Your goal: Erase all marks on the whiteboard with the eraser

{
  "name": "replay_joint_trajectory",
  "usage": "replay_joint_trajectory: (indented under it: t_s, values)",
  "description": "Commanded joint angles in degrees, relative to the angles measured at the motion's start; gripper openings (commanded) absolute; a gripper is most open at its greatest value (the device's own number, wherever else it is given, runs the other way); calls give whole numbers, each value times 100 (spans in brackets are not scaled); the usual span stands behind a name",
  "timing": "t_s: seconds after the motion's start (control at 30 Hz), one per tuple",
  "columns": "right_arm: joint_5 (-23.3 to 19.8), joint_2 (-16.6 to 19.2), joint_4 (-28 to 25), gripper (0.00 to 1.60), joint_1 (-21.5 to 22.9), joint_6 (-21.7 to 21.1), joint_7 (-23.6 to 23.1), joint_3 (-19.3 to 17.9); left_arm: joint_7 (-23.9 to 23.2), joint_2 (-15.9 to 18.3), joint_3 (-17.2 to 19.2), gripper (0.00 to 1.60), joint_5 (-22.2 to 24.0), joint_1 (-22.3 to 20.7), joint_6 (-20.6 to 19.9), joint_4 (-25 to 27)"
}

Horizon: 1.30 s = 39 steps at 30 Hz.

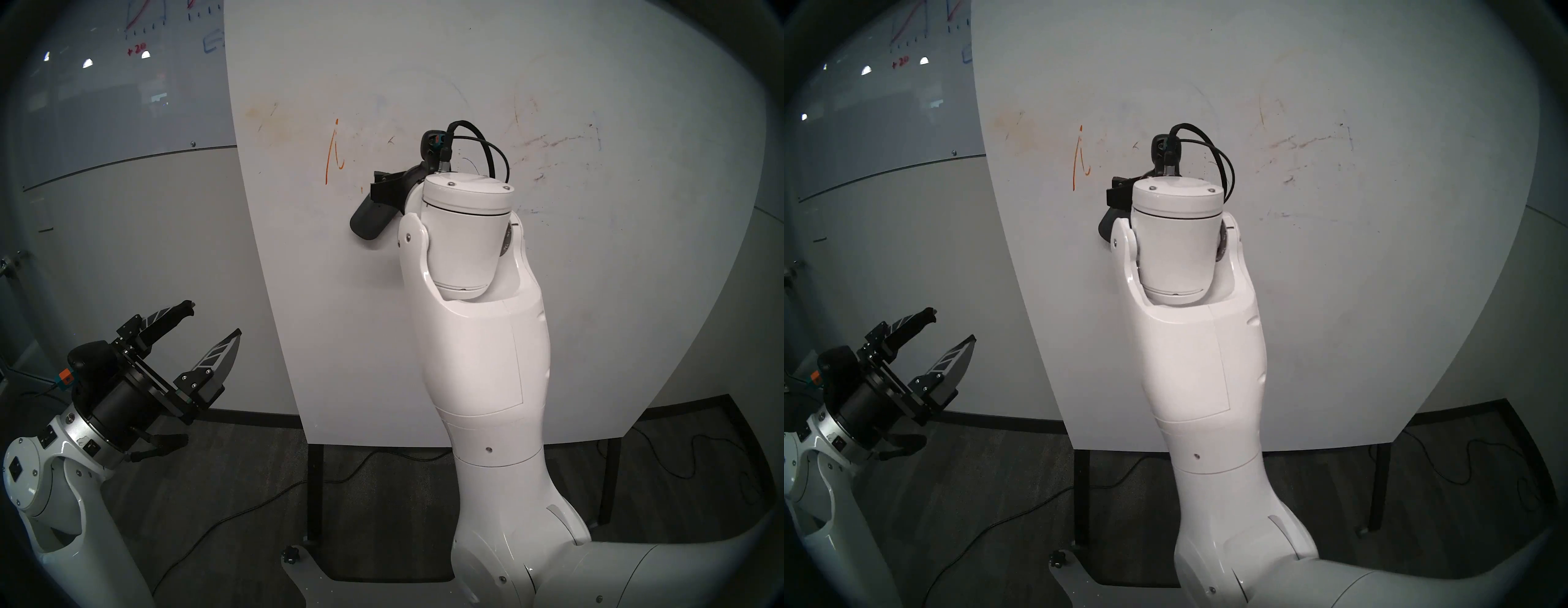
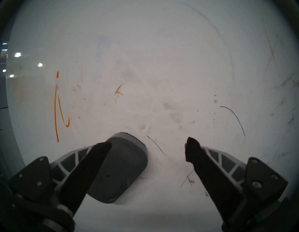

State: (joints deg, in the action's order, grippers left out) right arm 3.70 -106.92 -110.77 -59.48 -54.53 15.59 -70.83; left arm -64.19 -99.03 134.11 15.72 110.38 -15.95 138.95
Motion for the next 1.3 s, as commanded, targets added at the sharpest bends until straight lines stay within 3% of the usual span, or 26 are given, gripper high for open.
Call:
replay_joint_trajectory:
  t_s: [0.0,0.6,0.87,1.27]
  values:
    - [-90,141,-520,160,-46,-47,-194,-12,13,11,-14,160,50,5,-14,105]
    - [-138,895,-920,160,-441,209,-494,-796,12,11,-13,160,49,4,-14,105]
    - [-422,1447,-1285,160,-932,516,-1062,-1422,8,11,-12,160,41,3,-12,105]
    - [-1304,2140,-1766,160,-1295,833,-2363,-2515,5,12,-11,160,33,2,-10,105]
